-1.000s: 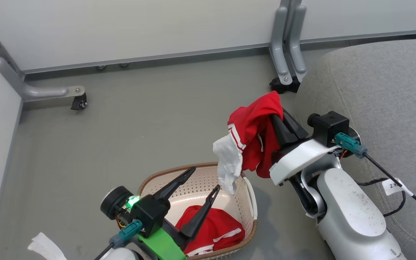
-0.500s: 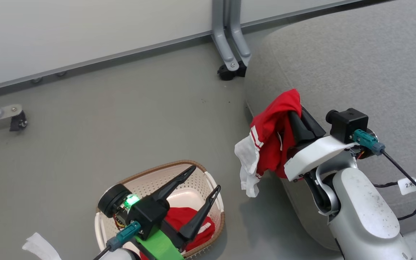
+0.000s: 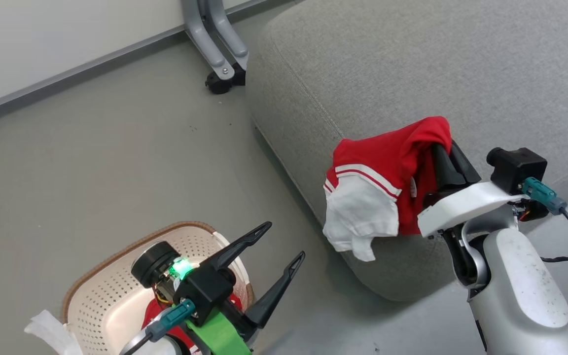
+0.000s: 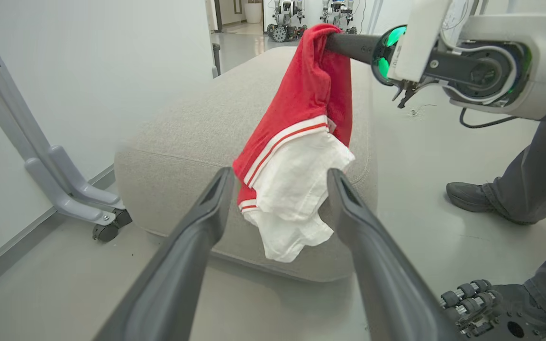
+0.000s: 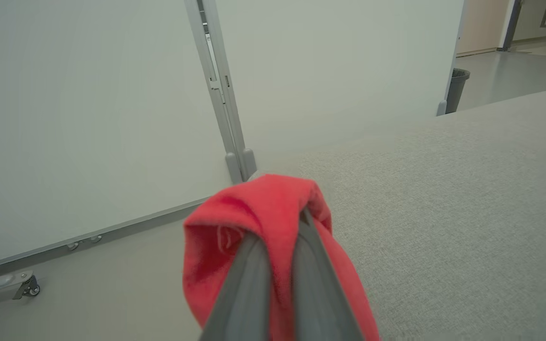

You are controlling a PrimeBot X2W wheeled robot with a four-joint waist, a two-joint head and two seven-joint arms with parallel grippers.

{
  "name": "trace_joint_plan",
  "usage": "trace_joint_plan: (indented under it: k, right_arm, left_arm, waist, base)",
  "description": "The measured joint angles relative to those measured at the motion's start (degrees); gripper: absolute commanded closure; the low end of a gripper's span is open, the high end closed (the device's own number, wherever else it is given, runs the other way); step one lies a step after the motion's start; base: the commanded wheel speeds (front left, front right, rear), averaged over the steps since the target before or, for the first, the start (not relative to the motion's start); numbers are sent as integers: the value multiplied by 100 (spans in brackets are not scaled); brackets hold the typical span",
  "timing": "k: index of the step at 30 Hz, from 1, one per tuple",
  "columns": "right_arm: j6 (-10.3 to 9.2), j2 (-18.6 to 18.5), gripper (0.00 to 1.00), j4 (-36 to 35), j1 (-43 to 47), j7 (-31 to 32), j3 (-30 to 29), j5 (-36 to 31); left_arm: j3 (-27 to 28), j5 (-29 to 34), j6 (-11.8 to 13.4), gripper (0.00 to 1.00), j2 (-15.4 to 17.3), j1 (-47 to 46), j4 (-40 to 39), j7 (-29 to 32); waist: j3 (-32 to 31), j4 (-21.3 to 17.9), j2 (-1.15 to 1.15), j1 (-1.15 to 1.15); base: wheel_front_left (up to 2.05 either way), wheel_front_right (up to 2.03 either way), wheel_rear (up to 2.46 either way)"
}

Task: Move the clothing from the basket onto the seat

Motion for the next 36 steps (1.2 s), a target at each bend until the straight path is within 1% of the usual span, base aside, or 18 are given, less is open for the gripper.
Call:
trace_joint_plan:
  k: [3,7,14,16,19,25,27,31,36]
  right_arm:
    - [0,16,100,10,-75,-56,-240,2]
    - [0,10,100,77,-489,-125,-678,99]
    - [0,-230,100,461,-1486,-129,-1569,310]
    - [0,-285,100,605,-1817,-135,-1742,349]
    - [0,-471,100,846,-2329,-149,-2080,368]
    - [1,-1038,100,1278,-3395,-180,-2662,280]
    - [0,-1166,100,1488,-3625,-199,-2821,204]
    - [1,-1221,100,2082,-3897,-222,-2989,-4]
    - [1,-1093,100,2914,-3876,-396,-3184,-218]
  left_arm:
    - [-1,7,0,0,41,-69,-98,57]
    - [32,10,-1,0,131,-247,-279,162]
    - [191,114,-29,0,416,-757,-653,332]
    - [244,147,-33,0,510,-889,-740,372]
    - [292,175,-53,0,631,-1144,-914,425]
    - [247,252,-83,0,847,-1746,-1245,456]
    - [211,260,-96,0,901,-1908,-1304,452]
    - [103,263,-100,0,970,-2091,-1330,419]
    - [-32,250,-102,0,1006,-2174,-1246,333]
  waist:
    - [185,-117,0,0]
    - [454,-208,0,0]
    - [1023,-170,0,0]
    - [1201,-122,0,1]
    - [1495,-23,0,1]
    - [2148,275,0,1]
    - [2350,377,0,1]
    - [2757,592,0,1]
    - [3142,838,0,1]
  base:
    - [0,0,0]
    - [0,0,0]
    - [0,0,0]
    - [0,0,0]
    - [0,0,0]
    - [0,0,0]
    - [0,0,0]
    - [0,0,0]
    - [0,0,0]
